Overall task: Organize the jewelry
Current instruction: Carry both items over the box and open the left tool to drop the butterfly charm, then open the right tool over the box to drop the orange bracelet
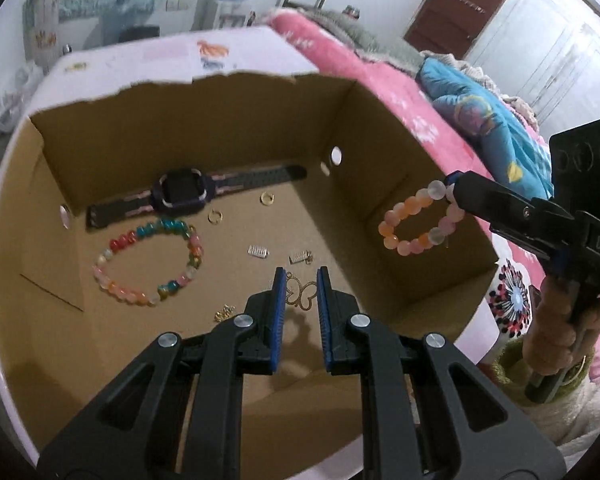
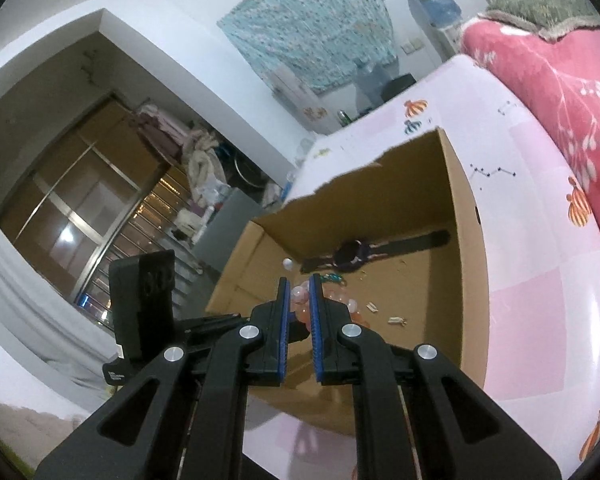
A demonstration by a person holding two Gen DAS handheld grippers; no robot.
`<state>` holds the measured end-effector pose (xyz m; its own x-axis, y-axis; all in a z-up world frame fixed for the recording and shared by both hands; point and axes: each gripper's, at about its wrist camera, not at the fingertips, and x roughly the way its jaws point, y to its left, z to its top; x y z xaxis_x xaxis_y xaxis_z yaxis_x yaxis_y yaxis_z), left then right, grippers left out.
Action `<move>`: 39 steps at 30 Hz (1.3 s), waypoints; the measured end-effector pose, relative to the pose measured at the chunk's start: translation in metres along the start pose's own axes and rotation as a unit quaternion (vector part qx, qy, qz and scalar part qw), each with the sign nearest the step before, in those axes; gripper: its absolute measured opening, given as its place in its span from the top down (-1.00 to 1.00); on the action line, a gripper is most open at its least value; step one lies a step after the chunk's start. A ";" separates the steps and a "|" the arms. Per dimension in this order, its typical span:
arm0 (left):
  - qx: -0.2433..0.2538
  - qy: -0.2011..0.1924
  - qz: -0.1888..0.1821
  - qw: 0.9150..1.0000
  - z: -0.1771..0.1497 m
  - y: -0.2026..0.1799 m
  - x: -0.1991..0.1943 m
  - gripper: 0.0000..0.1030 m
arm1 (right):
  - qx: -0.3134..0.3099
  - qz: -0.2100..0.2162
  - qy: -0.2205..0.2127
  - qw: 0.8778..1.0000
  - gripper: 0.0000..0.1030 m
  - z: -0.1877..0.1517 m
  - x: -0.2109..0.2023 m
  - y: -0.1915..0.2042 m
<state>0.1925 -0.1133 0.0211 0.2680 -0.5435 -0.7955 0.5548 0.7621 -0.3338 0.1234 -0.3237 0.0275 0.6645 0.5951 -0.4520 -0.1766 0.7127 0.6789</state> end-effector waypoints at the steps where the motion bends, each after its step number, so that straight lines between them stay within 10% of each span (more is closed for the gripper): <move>1: -0.001 0.003 0.001 1.000 -0.001 0.000 0.002 0.72 | -0.001 -0.004 0.004 1.000 0.81 0.000 0.002 -0.001; 11: -0.010 0.009 0.005 1.000 0.002 0.007 0.003 0.66 | -0.004 -0.024 0.027 0.999 0.81 0.006 0.011 0.000; 23: 0.005 -0.078 0.041 0.996 -0.009 0.016 -0.060 -0.18 | -0.003 -0.048 0.073 0.996 0.81 0.007 0.021 0.004; 32: -0.003 -0.125 0.090 0.988 -0.022 0.037 -0.101 -0.61 | -0.091 -0.186 0.088 0.974 0.79 -0.001 0.024 0.025; 39: -0.027 -0.134 0.095 0.986 -0.035 0.054 -0.112 -0.62 | -0.083 -0.207 0.062 0.973 0.79 0.003 0.012 0.022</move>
<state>0.1650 0.0005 0.0743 0.5661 -0.4564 -0.6864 0.4337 0.8731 -0.2228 0.1297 -0.3019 0.0387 0.6130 0.2772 -0.7399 -0.0341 0.9448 0.3257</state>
